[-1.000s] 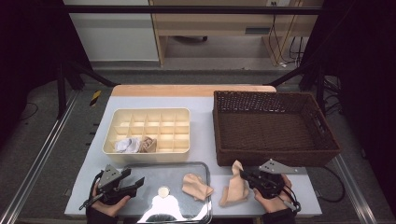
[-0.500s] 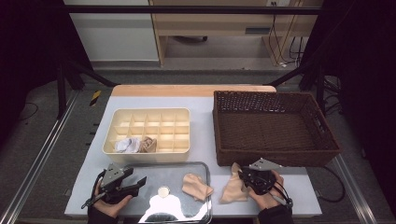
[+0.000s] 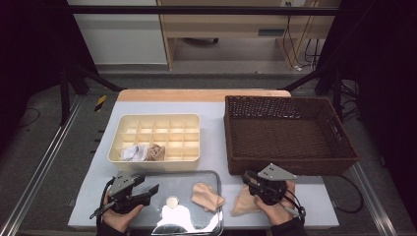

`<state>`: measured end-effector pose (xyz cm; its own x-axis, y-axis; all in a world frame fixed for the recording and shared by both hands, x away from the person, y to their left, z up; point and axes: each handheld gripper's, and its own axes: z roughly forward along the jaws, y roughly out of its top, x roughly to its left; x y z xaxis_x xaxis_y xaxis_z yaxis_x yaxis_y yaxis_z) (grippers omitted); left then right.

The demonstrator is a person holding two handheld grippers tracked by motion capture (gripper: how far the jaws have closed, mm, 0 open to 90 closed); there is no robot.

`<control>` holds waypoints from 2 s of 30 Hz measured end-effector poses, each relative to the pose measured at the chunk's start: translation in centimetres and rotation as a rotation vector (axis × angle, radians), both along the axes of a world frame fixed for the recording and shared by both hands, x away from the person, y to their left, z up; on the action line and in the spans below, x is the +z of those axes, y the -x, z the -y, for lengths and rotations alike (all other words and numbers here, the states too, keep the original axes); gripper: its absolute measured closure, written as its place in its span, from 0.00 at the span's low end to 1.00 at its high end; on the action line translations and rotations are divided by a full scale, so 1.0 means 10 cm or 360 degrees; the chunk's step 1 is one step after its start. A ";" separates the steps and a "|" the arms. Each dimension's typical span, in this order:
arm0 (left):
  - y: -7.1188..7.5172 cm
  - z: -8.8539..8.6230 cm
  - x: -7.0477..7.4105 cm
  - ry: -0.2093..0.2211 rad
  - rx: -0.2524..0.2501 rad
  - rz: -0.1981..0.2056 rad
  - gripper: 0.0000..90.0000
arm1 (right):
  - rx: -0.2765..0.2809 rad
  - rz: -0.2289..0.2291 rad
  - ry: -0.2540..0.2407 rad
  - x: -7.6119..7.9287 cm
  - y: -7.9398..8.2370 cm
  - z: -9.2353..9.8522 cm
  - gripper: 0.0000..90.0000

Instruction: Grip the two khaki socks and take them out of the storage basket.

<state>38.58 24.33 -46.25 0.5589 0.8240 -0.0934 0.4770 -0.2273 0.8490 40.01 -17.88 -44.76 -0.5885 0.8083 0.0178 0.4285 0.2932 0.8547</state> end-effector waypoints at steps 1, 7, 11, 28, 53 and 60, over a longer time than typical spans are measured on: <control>0.00 0.01 0.00 0.0004 -0.0001 -0.0001 0.39 | 0.0044 -0.0003 -0.0007 0.02 0.01 -0.07 0.78; 0.05 0.08 0.05 0.0017 -0.0015 0.0016 0.39 | 0.0244 -0.0045 -0.0060 0.08 0.06 -0.39 0.82; 0.08 0.11 0.10 0.0016 -0.0016 0.0017 0.39 | 0.0340 -0.0084 -0.0059 0.06 0.09 -0.57 0.83; 0.22 0.38 0.09 -0.0001 -0.0025 0.0034 0.39 | 0.0487 -0.0228 0.0060 -0.12 0.04 -1.04 0.90; 0.20 0.33 -0.04 -0.0024 -0.0070 0.0048 0.40 | 0.0150 -0.0221 0.0156 -0.14 -0.13 -0.66 0.95; 0.19 0.29 -0.03 -0.0022 -0.0056 0.0050 0.40 | 0.0162 -0.0148 0.0131 -0.05 -0.10 -0.63 0.89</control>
<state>36.70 21.46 -46.56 0.5898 0.8050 -0.0642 0.4418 -0.2551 0.8601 40.97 -11.57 -45.25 -0.6662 0.7457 0.0122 0.4694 0.4066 0.7838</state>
